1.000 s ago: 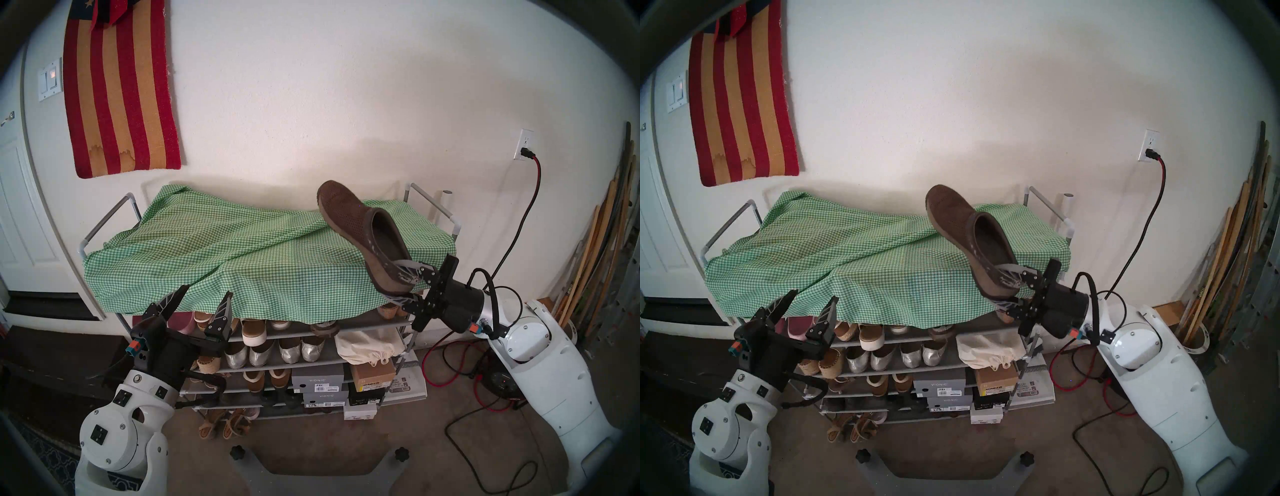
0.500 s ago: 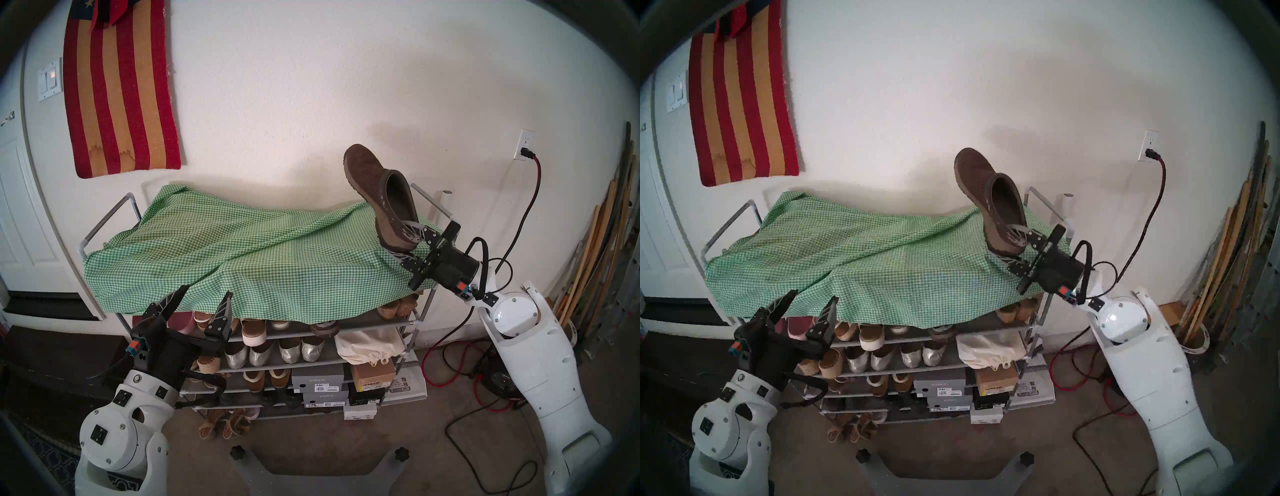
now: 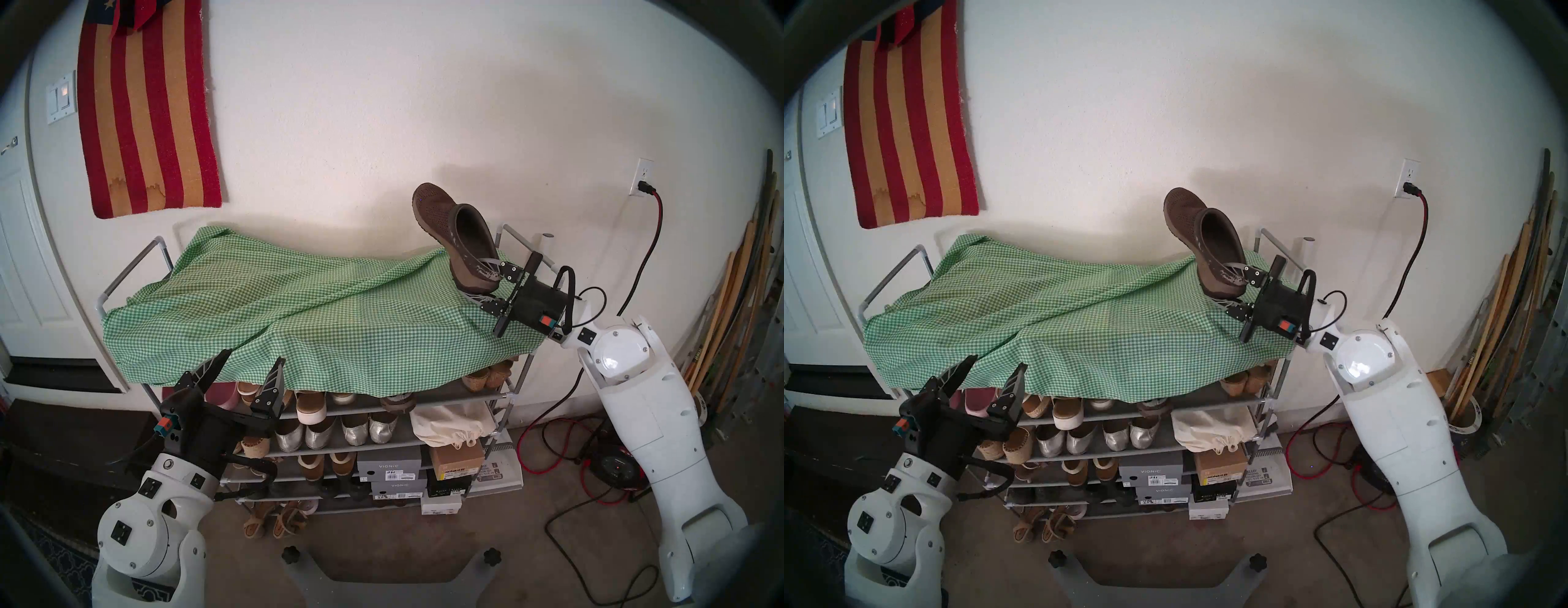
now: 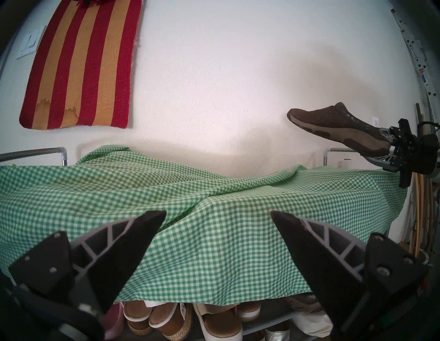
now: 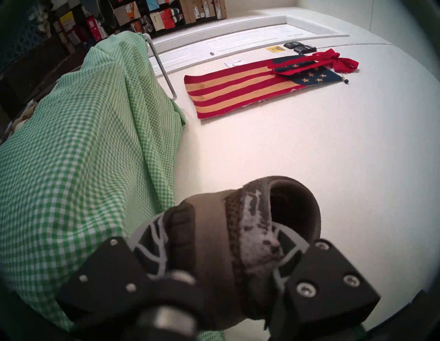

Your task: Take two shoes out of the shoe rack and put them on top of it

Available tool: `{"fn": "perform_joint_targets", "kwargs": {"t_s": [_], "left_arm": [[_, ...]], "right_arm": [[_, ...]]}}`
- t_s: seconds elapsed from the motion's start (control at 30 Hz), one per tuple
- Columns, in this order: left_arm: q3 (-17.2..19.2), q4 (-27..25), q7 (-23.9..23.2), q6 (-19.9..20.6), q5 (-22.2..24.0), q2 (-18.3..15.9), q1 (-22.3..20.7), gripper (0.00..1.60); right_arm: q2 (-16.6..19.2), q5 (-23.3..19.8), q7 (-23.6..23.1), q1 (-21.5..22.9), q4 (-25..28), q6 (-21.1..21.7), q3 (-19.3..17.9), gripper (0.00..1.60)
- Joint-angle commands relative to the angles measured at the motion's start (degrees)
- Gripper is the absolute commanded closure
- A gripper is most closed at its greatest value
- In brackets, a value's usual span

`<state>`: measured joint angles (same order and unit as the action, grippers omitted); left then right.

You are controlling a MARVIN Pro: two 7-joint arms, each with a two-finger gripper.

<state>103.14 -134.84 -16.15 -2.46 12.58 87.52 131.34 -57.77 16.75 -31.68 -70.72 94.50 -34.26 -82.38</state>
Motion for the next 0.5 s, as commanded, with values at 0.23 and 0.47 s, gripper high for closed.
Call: {"fn": "perform_joint_targets", "kwargs": {"t_s": [0.23,0.47], "left_arm": [[-0.08,0.00,-0.12,0.01,-0.02,-0.09,0.05,0.00],[-0.08,0.00,-0.13,0.01,-0.01,-0.11,0.06,0.00]], "right_arm": [[1.97,-6.38,-10.14,8.48,0.81,7.08,0.16,1.60],[4.60,-10.94,-16.62,6.16,2.03,10.94,-0.74,1.60]]}}
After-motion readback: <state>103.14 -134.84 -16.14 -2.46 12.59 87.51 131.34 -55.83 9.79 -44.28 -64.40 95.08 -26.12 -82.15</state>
